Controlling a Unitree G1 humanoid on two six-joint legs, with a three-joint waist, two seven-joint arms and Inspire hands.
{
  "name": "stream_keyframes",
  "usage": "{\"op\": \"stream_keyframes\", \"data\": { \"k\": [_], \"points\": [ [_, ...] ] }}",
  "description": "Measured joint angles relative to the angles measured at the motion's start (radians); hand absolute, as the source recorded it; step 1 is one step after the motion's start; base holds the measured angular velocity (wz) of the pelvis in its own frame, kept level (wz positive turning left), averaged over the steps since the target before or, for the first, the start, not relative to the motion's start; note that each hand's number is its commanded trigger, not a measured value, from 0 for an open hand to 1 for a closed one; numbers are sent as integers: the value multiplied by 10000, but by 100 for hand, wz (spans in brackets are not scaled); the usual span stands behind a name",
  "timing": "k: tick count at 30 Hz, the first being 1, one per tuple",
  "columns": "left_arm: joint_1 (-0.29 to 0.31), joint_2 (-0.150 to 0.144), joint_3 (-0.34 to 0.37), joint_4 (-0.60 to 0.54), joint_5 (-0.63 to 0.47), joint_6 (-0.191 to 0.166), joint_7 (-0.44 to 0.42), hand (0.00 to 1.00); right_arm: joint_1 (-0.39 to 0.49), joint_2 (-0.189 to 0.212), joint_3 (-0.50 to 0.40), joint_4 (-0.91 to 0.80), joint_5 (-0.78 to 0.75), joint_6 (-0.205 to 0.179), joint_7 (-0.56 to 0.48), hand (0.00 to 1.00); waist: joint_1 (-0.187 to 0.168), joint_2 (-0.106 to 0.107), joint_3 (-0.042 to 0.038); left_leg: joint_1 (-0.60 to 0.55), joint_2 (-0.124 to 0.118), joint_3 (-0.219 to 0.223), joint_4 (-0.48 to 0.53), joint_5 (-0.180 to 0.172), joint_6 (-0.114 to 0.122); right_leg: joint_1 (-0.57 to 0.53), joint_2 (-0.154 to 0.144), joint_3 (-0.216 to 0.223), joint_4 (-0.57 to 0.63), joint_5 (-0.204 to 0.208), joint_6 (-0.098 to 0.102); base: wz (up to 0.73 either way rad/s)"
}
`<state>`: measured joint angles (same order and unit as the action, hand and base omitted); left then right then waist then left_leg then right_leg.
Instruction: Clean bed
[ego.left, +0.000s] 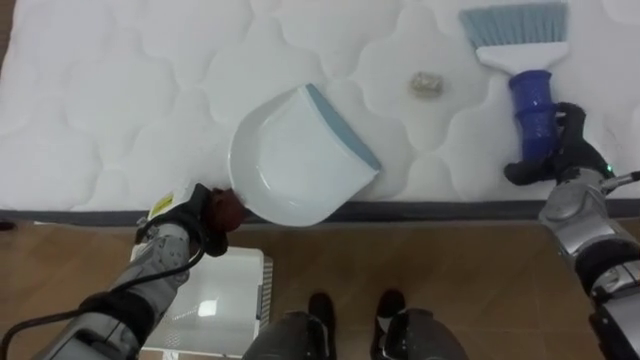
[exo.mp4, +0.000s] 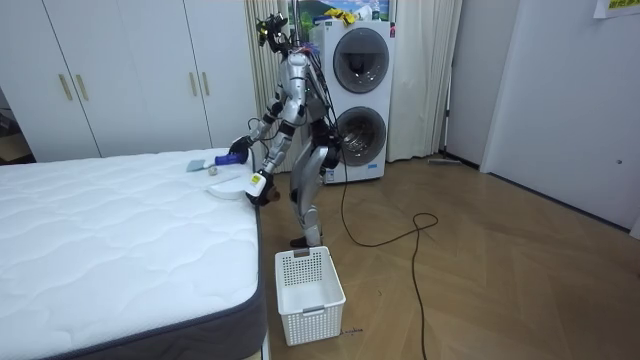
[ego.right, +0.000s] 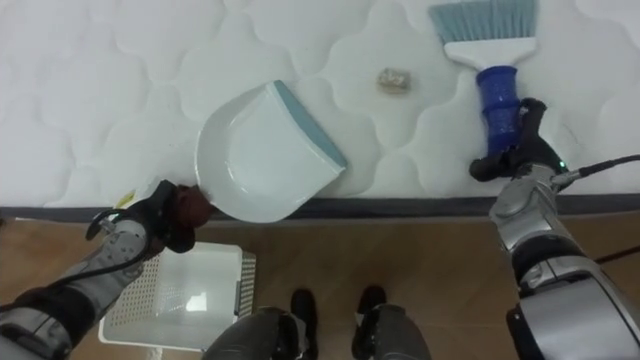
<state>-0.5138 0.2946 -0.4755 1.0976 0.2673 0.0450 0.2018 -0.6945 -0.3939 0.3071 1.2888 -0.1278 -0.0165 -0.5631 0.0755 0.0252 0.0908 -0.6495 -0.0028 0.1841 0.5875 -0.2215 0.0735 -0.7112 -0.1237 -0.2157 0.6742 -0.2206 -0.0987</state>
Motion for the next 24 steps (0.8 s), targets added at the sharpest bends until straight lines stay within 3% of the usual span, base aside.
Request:
{"op": "stream_keyframes", "data": {
  "k": [12, 24],
  "points": [
    [-20, 0, -1, -77, -20, 338, -92, 100, -19, -96, 216, 461, 0, 846, -470, 100, -164, -70, -4, -18, -52, -12, 34, 29, 42, 0, -51, 4, 28, 10, 42, 0],
    [-69, 0, -173, -170, -28, 440, -86, 100, -19, -96, 224, 727, 2, 1051, -620, 100, -187, -99, -5, -54, -92, -65, 113, 28, 69, 1, -93, -50, 44, 19, 88, 1]
  ]
}}
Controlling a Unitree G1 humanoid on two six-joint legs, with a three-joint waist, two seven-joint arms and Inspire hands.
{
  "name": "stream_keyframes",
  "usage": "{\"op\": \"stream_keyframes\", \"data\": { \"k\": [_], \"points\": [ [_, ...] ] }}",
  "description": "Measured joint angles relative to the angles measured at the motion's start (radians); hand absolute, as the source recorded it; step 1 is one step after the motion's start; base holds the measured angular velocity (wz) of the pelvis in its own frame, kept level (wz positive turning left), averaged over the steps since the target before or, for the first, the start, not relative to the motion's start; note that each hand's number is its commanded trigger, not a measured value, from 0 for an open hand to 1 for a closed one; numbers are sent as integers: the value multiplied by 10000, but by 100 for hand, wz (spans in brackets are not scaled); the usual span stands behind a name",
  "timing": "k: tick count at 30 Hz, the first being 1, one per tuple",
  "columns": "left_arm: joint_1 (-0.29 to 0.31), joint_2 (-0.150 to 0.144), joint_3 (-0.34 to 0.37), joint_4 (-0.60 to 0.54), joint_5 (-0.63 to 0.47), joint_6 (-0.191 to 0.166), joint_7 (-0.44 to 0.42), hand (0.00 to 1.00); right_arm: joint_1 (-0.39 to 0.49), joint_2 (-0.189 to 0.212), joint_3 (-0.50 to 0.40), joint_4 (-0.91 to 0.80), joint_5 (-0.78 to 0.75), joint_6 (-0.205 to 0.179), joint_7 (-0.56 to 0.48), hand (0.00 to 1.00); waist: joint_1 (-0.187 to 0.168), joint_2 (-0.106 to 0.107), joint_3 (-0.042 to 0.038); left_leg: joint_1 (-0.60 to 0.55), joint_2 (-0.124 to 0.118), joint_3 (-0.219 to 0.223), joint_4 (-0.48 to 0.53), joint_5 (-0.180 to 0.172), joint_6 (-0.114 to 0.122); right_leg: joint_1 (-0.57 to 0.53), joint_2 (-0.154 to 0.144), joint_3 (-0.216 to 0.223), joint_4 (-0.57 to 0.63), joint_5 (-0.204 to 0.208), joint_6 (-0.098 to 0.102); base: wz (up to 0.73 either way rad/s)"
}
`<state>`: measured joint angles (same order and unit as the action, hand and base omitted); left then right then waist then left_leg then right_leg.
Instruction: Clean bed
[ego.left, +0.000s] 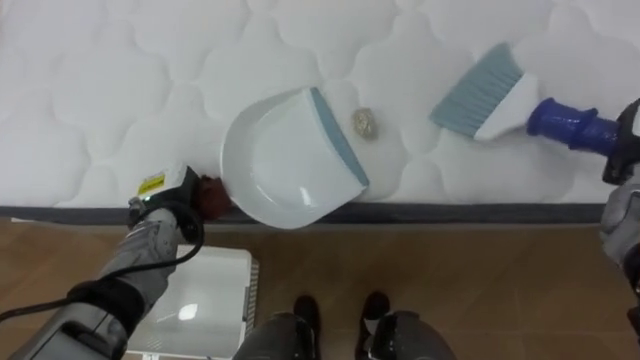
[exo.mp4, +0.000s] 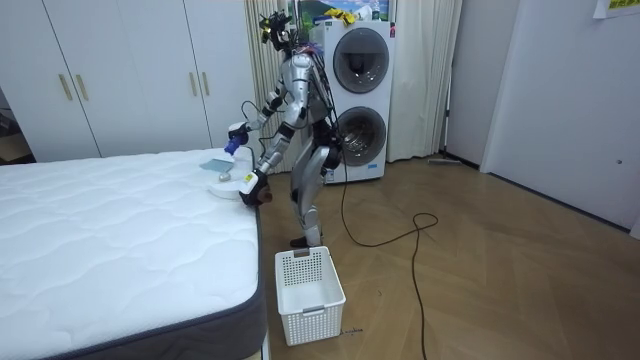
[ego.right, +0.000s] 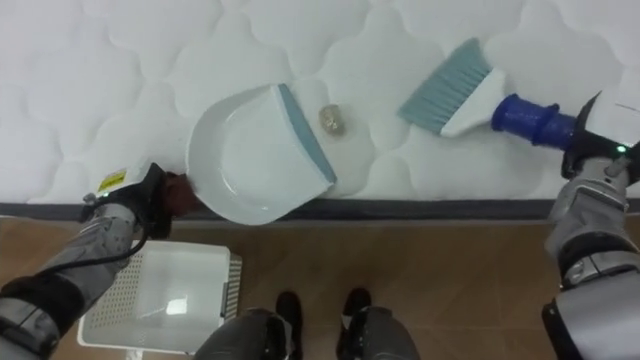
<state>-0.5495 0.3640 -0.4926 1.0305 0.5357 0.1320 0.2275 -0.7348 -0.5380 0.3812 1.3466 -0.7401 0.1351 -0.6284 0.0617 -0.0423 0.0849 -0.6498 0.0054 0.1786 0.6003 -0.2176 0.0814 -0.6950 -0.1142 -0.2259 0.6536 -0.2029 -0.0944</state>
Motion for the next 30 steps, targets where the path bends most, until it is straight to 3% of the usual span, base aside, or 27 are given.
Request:
{"op": "stream_keyframes", "data": {
  "k": [4, 9, 13, 17, 26, 30],
  "points": [
    [-50, 158, -23, -5, 278, 96, 49, 100, -214, -279, 815, -543, -956, 361, 159, 100, 7, -89, 23, 88, 28, 5, -45, 2, 3, 118, 45, 8, -119, 81, 16, -5],
    [-45, 600, -23, -283, 857, 91, 117, 100, -290, -285, 1207, -1210, -2841, 681, 410, 100, 15, -669, 44, 183, 31, 10, -157, 38, -25, 198, 58, -10, -175, 70, 0, 2],
    [-38, 689, -47, -285, 1005, -41, 209, 100, -289, -290, 1619, -1608, -3607, 770, 459, 100, 7, -765, 60, 337, 94, -71, -251, 38, -25, 507, 152, -134, -533, 173, 29, 0],
    [-3, 1010, -199, -392, 1122, -129, 386, 100, -294, -302, 2318, -2373, -4546, 872, 675, 100, 98, -1045, 77, 459, 211, 1, -397, 36, -33, 699, 316, -131, -907, 325, 29, -9],
    [450, 1206, -195, -811, 1125, -557, 868, 100, -295, -602, 2673, -3812, -5986, 934, 1086, 100, 235, -1106, 54, 527, 230, -50, -550, 39, -32, 888, 365, -317, -1259, 410, 80, 0],
    [564, 1224, -200, -802, 1132, -606, 883, 100, -295, -599, 2741, -4350, -6052, 741, 1012, 100, 236, -1108, 55, 679, 239, -66, -551, 38, -33, 1074, 389, -318, -1315, 411, 84, 0]
  ]
}}
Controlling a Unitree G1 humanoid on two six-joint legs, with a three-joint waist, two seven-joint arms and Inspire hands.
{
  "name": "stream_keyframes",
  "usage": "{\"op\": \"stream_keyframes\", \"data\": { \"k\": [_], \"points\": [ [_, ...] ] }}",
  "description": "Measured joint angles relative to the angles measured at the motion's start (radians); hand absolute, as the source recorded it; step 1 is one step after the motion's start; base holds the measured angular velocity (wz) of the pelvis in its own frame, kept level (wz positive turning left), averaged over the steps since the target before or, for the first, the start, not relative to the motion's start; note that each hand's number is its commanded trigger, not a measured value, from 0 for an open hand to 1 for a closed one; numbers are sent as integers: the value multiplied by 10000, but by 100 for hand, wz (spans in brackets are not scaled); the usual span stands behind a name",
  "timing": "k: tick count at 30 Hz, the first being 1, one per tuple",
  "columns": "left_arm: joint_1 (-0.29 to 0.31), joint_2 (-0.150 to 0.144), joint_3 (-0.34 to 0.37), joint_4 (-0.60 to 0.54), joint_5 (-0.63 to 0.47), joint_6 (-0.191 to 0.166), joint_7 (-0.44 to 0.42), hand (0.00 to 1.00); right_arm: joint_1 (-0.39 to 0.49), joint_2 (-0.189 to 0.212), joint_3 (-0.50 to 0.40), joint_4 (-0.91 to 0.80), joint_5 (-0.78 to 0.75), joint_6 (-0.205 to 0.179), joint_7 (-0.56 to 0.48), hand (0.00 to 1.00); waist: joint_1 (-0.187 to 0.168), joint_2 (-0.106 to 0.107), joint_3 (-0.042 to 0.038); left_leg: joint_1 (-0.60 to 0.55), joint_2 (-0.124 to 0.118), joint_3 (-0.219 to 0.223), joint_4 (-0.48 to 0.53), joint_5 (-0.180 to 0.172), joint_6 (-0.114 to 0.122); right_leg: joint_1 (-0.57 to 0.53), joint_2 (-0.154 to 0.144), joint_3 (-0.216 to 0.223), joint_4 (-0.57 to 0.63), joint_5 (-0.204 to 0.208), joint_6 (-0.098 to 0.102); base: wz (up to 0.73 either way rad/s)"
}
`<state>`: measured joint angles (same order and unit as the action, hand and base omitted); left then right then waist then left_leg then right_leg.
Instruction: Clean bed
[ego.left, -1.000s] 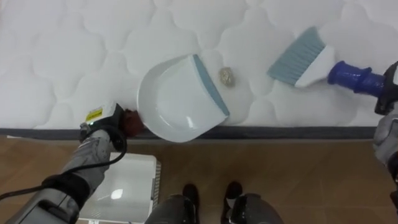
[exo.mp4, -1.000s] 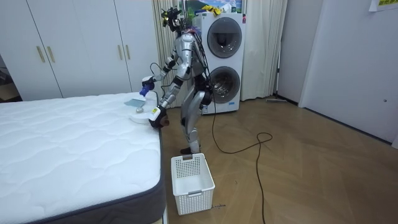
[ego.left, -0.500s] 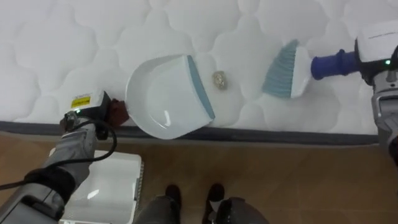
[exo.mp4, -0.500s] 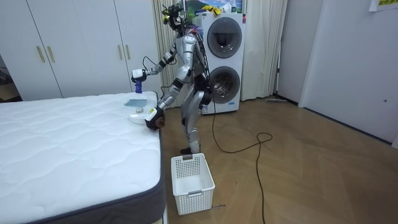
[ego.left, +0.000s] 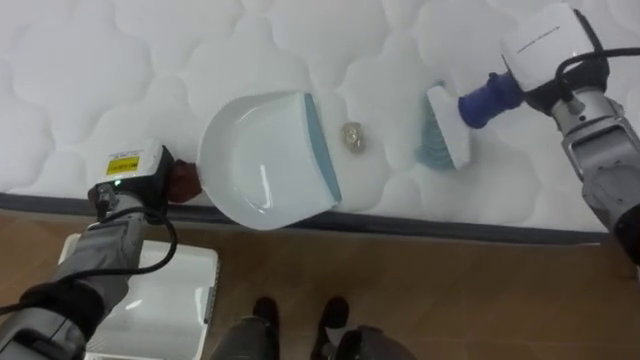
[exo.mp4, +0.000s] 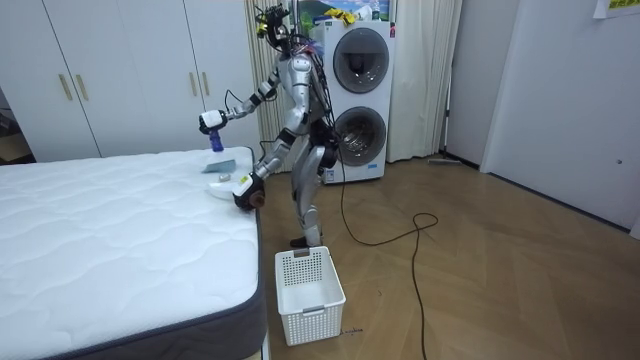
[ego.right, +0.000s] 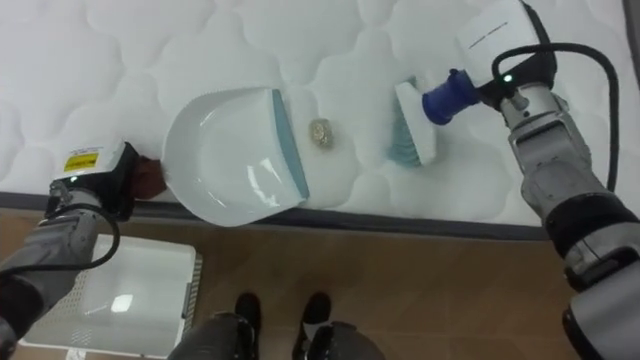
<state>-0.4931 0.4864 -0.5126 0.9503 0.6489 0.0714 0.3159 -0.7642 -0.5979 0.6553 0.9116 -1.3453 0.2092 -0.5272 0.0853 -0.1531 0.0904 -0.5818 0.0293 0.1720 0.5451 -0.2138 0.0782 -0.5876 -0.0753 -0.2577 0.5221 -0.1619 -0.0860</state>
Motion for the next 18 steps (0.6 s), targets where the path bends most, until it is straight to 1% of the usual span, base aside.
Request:
{"op": "stream_keyframes", "data": {
  "k": [8, 10, 11, 12, 13, 15, 18],
  "points": [
    [76, 4, 4, 4, 209, -80, 134, 100, 0, 102, 8, -614, -7, -166, -322, 100, 18, -23, 2, 50, 0, -37, 17, -3, -3, 65, 27, 24, -12, 5, 10, 0],
    [189, 2, 4, 9, 209, -72, 229, 100, 9, 255, 52, -622, 20, -165, -324, 100, 19, -22, 3, 151, 1, -47, 26, -15, -18, 173, 40, 37, -30, 8, 14, -2],
    [264, 1, 7, 6, 223, -57, 241, 100, 20, 392, 93, -620, 29, -163, -324, 100, 17, -20, 4, 229, 9, -55, 21, -32, -33, 246, 61, 53, -49, 8, 14, -3],
    [271, 0, 15, 3, 316, -49, 239, 100, 20, 536, 83, -620, 32, -154, -324, 100, 28, -5, 13, 232, 39, -63, 18, -89, -44, 259, 93, 49, -65, 8, 14, 0],
    [269, 0, 24, -9, 373, -49, 239, 100, 21, 600, 85, -618, 32, -152, -323, 100, 34, -1, 16, 201, 60, -72, 23, -104, -47, 255, 110, 39, -68, 10, 10, 0],
    [271, -9, 29, -9, 601, -52, 239, 100, 35, 863, 84, -610, 34, -192, -324, 100, 50, 17, 22, 130, 102, -105, 58, -116, -53, 242, 161, 13, -199, 48, -4, 0],
    [267, -45, 29, -51, 729, -59, 240, 100, 35, 958, 79, -607, 48, -337, -338, 100, 86, 101, 21, 70, 117, -151, 55, -116, -54, 242, 190, -40, -230, 86, -1, 1]
  ]
}}
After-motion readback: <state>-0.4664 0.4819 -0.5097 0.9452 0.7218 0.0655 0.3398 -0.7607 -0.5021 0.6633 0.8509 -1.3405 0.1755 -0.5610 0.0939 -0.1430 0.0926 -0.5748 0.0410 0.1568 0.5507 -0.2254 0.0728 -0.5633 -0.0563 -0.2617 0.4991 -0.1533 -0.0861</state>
